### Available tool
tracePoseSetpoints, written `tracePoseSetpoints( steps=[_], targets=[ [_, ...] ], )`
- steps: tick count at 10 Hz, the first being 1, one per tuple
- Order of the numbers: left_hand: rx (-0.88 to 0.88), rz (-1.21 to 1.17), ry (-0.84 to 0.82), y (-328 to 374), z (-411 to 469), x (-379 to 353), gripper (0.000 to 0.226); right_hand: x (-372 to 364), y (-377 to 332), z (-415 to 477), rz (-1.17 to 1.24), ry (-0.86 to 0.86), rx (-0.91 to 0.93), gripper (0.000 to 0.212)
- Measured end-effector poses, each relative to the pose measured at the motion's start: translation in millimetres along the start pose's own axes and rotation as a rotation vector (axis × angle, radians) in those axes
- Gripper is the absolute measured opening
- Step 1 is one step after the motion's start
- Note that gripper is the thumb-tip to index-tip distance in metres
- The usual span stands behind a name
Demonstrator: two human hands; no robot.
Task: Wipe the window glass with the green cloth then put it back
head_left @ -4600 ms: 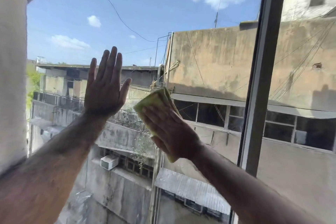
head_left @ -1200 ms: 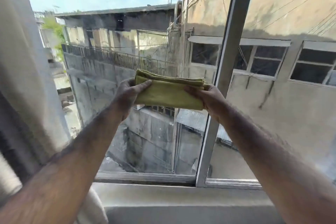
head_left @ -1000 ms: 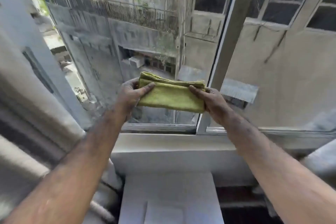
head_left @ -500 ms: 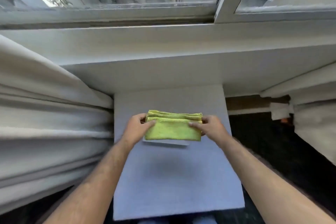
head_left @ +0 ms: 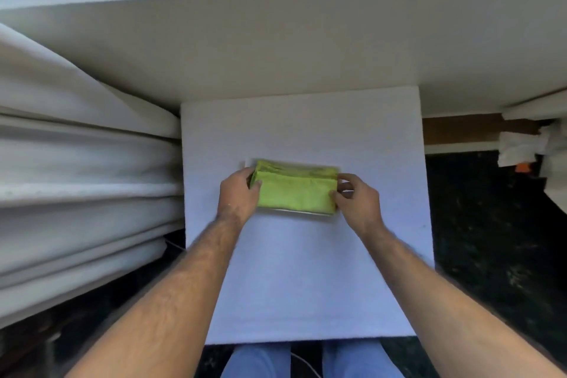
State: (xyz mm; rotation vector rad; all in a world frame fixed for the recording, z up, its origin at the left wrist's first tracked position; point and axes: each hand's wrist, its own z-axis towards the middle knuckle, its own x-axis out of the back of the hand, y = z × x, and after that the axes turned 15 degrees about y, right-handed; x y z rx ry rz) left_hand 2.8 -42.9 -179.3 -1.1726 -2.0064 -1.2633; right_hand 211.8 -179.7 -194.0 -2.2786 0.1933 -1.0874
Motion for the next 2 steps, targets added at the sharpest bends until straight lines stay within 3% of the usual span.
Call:
tracePoseSetpoints(
  steps=[2],
  targets=[
    [-0.127, 0.063, 0.008, 14.2, -9.6, 23.3, 0.057, 31.3, -43.9, -3.4, -0.315, -0.038, 0.378, 0.062]
  ],
)
